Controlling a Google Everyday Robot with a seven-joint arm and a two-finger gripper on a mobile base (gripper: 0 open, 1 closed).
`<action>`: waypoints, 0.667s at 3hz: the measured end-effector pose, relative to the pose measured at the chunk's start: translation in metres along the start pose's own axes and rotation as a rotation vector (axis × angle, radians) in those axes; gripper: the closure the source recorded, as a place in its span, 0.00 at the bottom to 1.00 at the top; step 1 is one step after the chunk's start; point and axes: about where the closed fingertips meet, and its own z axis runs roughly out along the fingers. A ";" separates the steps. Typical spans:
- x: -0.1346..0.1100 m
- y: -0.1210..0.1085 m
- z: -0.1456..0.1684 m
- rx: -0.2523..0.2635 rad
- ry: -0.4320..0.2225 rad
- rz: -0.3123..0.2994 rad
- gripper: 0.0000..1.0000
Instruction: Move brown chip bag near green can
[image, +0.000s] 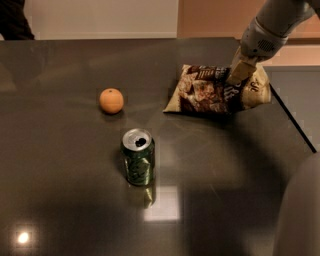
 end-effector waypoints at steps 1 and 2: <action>-0.001 0.039 -0.009 -0.036 -0.033 0.013 1.00; -0.006 0.073 -0.011 -0.076 -0.064 0.016 1.00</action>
Offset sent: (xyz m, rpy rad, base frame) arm -0.1258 0.0330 0.0070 0.1197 0.1295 0.0422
